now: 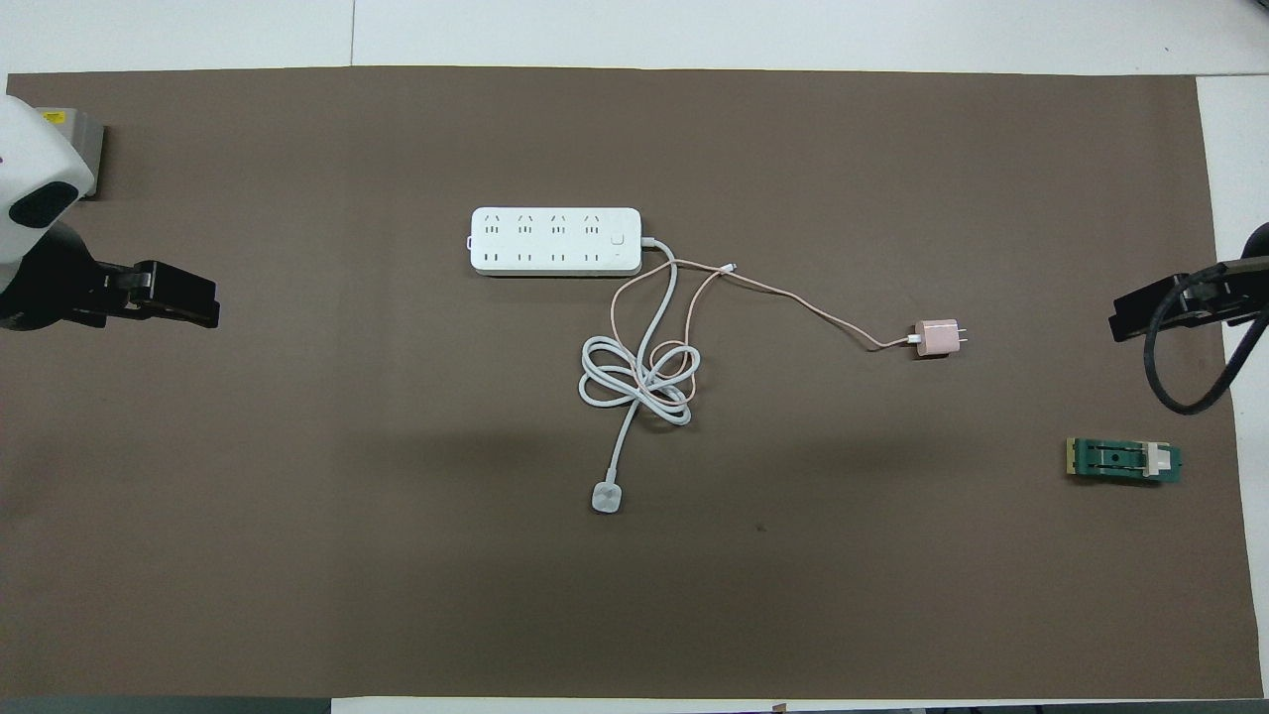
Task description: Plug charger into power strip
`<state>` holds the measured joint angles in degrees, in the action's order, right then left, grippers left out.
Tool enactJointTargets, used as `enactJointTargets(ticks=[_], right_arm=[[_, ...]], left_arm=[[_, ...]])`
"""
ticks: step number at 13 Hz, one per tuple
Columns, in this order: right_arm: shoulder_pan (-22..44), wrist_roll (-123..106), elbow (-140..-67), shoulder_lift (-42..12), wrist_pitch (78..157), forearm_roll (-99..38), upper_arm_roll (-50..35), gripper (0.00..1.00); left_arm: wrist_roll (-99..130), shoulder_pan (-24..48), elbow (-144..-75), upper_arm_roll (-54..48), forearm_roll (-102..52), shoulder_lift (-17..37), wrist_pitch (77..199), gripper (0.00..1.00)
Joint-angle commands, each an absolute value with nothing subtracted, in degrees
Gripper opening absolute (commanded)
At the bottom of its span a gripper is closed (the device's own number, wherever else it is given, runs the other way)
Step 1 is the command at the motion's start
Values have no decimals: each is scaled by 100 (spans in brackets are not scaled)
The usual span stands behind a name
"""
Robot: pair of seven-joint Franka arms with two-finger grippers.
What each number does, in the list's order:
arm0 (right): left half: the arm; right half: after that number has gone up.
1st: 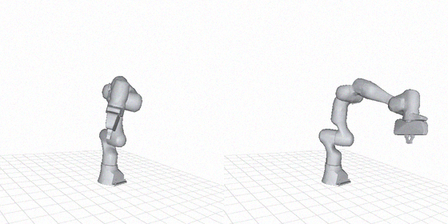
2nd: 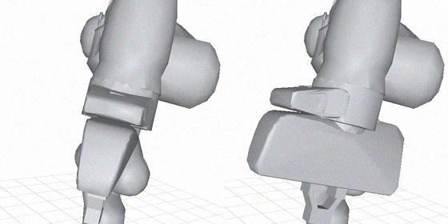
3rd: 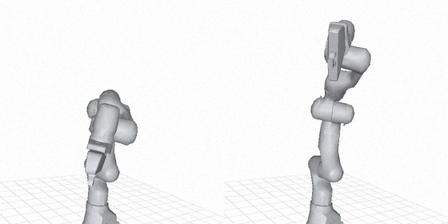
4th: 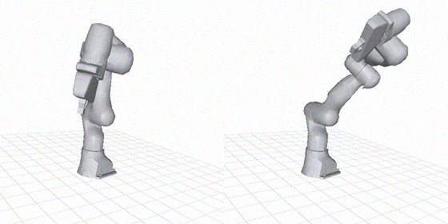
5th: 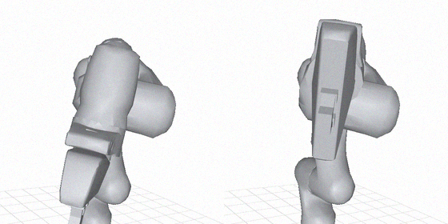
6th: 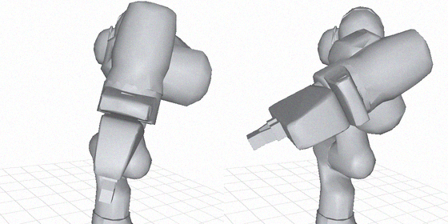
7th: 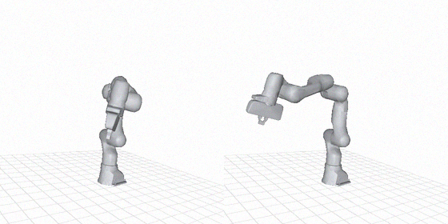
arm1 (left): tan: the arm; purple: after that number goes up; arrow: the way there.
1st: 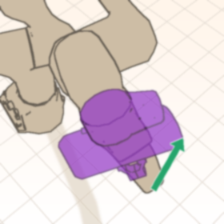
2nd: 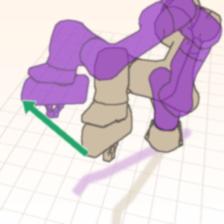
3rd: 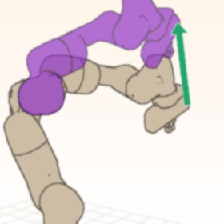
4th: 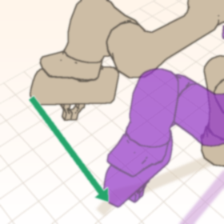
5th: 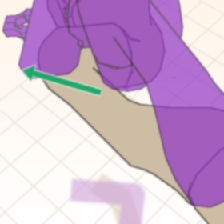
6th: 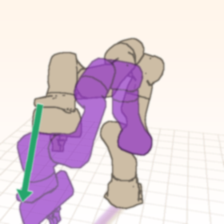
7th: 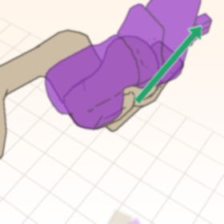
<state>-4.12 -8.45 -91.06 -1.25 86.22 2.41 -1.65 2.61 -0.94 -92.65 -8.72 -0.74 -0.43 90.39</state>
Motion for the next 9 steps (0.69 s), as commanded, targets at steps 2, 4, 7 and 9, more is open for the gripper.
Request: enactJointTargets(ticks=[2, 4, 7, 9], right_arm=[[-475, -747, -9009, -193, 8587, 352, -220, 100], [-483, -809, -9009, -193, 8639, 378, -220, 100], [-492, -817, -9070, -158, 8947, 378, -211, 100], [-527, -879, -9088, -158, 9026, 317, -220, 100]], left_arm=[[290, -70, -9343, -861, 18, -88, 9061, 100], [299, -70, -9343, -861, 18, -88, 9062, 100], [299, -70, -9343, -861, 18, -88, 9053, 100], [299, -70, -9343, -861, 18, -88, 9053, 100]])
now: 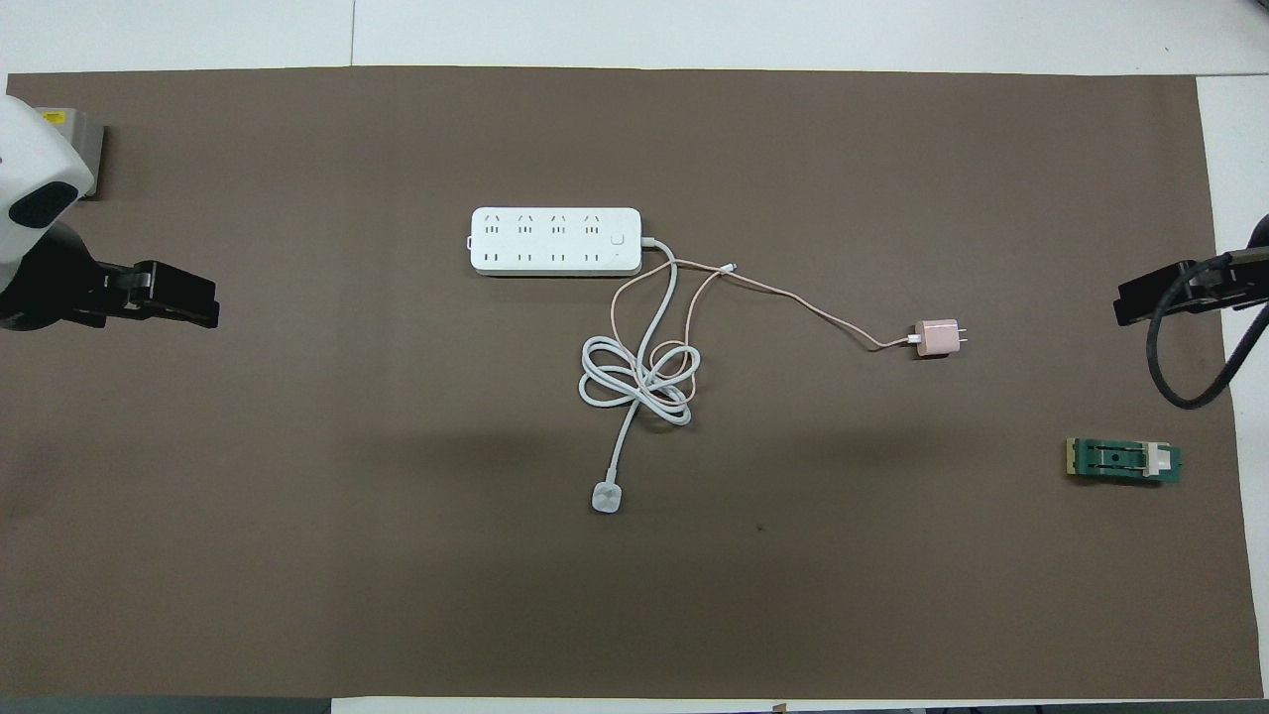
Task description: Plug charger into power strip
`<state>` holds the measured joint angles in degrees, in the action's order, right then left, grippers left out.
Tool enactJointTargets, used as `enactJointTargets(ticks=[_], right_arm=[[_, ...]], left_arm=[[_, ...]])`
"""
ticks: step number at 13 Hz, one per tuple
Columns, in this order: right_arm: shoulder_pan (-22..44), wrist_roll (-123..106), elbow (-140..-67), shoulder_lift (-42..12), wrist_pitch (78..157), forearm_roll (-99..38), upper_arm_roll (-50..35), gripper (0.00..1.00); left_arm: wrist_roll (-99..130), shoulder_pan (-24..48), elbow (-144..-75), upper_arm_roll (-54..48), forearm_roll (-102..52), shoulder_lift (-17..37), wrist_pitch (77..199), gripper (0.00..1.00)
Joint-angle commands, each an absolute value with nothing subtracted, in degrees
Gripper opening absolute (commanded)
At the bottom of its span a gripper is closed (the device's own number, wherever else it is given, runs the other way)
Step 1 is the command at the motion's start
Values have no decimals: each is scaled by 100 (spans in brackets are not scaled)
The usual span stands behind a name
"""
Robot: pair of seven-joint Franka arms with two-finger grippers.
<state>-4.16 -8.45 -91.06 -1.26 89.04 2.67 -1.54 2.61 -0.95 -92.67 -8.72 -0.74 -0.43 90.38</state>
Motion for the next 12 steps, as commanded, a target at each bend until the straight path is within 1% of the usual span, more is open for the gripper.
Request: enactJointTargets(ticks=[1, 3, 4, 10, 12], right_arm=[[-527, -731, -9131, -167, 9174, 264, -220, 100], [-527, 241, -9307, -193, 9220, 246, -220, 100], [-527, 759, -9325, -306, 9211, 168, -228, 100], [-922, 3476, -9325, -1053, 9325, -1439, -211, 100], [-1028, 4172, -9369, -1343, 9649, -1941, -202, 100]], left_arm=[[299, -62, -9351, -861, 18, -88, 9053, 100], [299, -53, -9343, -861, 18, -79, 9035, 100], [299, -44, -9343, -861, 18, -79, 9044, 100], [308, -44, -9352, -861, 18, -79, 9070, 100], [290, -35, -9430, -861, 18, -114, 9105, 100]])
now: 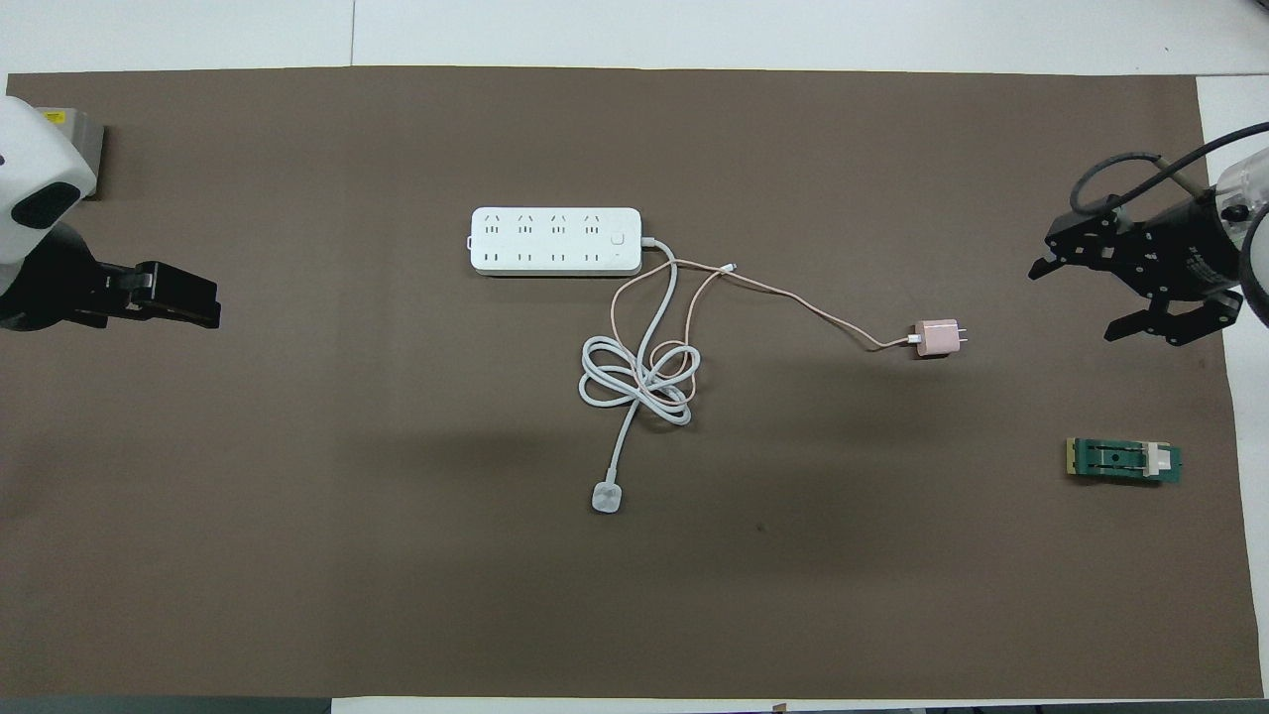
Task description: Plug charger into power strip
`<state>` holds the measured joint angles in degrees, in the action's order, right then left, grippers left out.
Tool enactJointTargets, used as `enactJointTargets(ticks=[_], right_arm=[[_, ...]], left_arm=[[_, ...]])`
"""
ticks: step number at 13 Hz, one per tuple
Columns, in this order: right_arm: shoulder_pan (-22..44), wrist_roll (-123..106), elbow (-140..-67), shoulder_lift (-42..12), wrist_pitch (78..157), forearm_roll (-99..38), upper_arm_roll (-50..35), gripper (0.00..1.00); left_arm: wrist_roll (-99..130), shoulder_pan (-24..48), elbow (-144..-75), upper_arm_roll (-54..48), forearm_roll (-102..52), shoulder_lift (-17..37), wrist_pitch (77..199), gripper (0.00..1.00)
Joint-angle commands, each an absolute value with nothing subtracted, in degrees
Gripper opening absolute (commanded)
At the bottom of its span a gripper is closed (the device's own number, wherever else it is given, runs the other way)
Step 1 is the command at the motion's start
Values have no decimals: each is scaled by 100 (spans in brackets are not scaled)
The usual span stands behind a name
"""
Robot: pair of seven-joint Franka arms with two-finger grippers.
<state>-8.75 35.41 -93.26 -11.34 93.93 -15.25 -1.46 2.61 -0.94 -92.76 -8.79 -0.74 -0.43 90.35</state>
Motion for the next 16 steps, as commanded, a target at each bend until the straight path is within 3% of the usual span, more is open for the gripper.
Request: enactJointTargets(ticks=[1, 3, 8, 13, 16], right_arm=[[-1020, 4453, -9491, -1406, 9790, -2108, -202, 100], [-1159, 4763, -9668, -1616, 9966, -2573, -202, 100], [-1546, 4860, -9703, -2416, 10125, -3514, -202, 100], [-1626, 4869, -10072, -2733, 10415, -3999, -193, 100], [-1547, 4869, -10195, -2821, 10555, -4139, -202, 100]], left_arm=[[307, -26, -9605, -861, 18, -210, 9227, 100], [290, -9, -9764, -861, 26, -246, 9701, 100], [281, 17, -10949, -861, 0, -615, 10677, 100], [36, 393, -11083, -853, 0, 104, 11354, 100], [-244, 422, -11625, -844, 9, 36, 11960, 100]])
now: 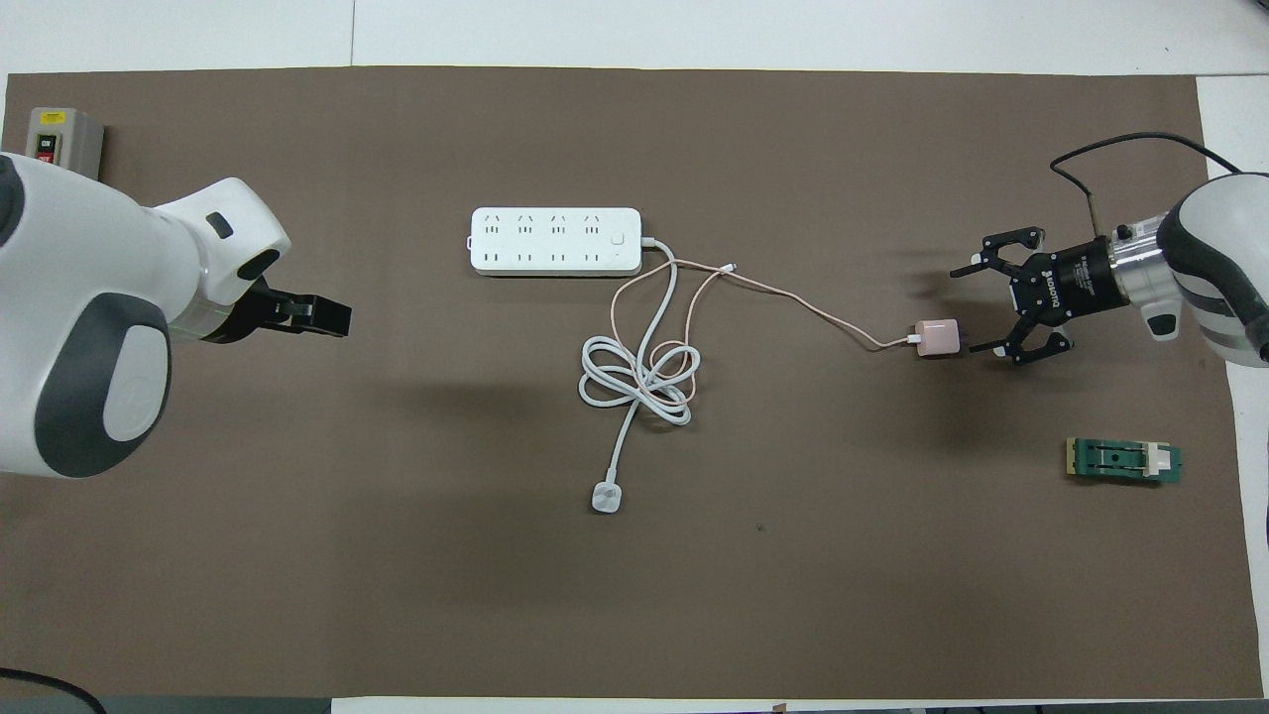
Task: Plug charger into power strip
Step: 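Reach the right gripper to the pink charger while the left gripper advances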
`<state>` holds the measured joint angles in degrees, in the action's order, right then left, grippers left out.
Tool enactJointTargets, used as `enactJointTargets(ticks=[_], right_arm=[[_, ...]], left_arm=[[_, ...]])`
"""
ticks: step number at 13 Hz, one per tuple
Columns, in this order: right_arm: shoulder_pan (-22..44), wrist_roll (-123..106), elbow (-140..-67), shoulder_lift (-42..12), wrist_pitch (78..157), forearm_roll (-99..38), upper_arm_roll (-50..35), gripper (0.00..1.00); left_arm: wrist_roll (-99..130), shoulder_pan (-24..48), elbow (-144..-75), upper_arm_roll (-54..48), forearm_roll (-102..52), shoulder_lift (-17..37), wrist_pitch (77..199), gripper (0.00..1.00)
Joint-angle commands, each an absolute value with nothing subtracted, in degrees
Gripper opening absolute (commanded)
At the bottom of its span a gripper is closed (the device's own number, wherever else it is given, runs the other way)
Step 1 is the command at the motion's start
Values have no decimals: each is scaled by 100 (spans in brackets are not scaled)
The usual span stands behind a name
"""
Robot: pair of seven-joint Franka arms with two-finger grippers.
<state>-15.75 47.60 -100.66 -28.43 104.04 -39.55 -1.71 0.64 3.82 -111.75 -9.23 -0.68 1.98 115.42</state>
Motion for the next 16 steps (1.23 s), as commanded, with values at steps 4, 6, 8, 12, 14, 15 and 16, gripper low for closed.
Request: enactJointTargets(ticks=[4, 6, 8, 12, 14, 15, 16], right_arm=[[-1494, 4825, -10361, -2839, 10801, -4184, -202, 100], [-1485, 4755, -10441, -2830, 10863, -4219, -202, 100], [-1450, 4641, -10503, -2821, 10898, -4219, -202, 100], [-1450, 4115, -10792, -2769, 11187, -4219, -202, 51], [-1468, 4008, -10811, -2760, 11197, -4219, -202, 7], [-1450, 4069, -10793, -2760, 11206, -4227, -202, 0], [-1441, 4148, -10793, -2760, 11215, -4236, -202, 0]], left_arm=[[-1863, 106, -11794, -835, 0, -17, 12050, 100], [-1715, 158, -11786, -852, -17, -18, 12058, 100], [-736, 184, -11821, -861, -323, -26, 12041, 100], [719, 465, -11786, -861, -1332, -26, 12049, 100], [993, 588, -11725, -861, -1695, 8, 11971, 100], [967, 563, -11629, -861, -1740, 70, 11936, 100], [923, 519, -11524, -861, -1975, 123, 11796, 100]])
